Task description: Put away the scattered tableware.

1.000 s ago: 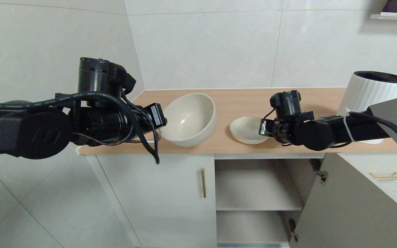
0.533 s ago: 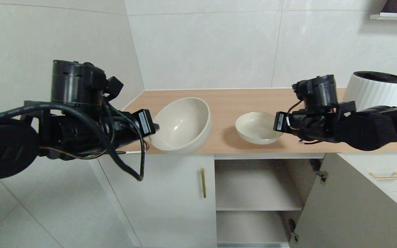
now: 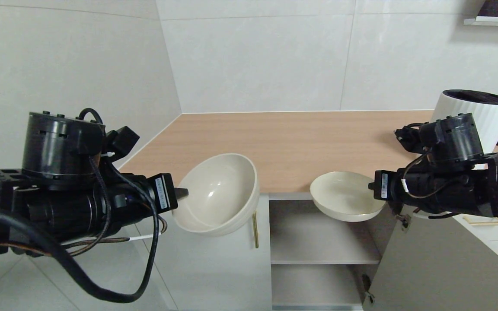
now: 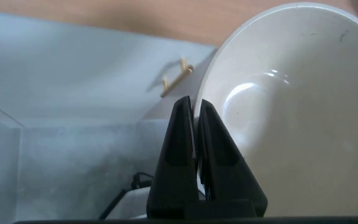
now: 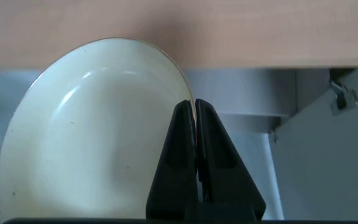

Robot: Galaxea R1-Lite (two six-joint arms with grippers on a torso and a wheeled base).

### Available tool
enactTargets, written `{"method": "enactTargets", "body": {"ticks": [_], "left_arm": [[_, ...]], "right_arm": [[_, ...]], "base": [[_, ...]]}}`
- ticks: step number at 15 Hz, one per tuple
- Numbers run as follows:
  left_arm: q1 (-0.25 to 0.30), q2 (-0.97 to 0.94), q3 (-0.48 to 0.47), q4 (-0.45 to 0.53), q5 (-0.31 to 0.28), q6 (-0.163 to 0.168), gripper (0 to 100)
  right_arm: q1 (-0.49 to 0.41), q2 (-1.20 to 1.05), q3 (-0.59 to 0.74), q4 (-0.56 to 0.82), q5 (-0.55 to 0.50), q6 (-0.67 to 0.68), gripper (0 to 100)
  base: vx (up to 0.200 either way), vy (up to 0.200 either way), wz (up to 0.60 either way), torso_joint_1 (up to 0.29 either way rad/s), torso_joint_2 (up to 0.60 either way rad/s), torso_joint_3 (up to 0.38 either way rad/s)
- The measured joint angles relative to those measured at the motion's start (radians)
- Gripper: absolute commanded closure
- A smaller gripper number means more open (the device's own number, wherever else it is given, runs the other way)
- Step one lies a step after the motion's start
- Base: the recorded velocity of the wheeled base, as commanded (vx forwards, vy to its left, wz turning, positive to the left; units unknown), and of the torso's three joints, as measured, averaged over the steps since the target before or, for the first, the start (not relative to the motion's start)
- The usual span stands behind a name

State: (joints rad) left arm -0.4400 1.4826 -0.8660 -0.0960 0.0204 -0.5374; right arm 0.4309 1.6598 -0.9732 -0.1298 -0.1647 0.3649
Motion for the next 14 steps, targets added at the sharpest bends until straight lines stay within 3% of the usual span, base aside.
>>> {"method": "enactTargets", "body": {"ticks": [3, 14], "left_arm": [[-0.004, -0.002, 0.006, 0.0, 0.002, 0.0, 100], [-0.005, 0.008, 0.008, -0.002, 0.002, 0.005, 100]], "right_arm": [[-0.002, -0.019, 0.024, -0.002, -0.002, -0.015, 100], [-0.017, 0.012, 0.034, -0.008, -0.01, -0.051, 100]], "base": [[-0.2, 0.0, 0.0, 0.009, 0.0, -0.001], [0.0, 0.0, 0.0, -0.008, 0.02, 0.01]]}}
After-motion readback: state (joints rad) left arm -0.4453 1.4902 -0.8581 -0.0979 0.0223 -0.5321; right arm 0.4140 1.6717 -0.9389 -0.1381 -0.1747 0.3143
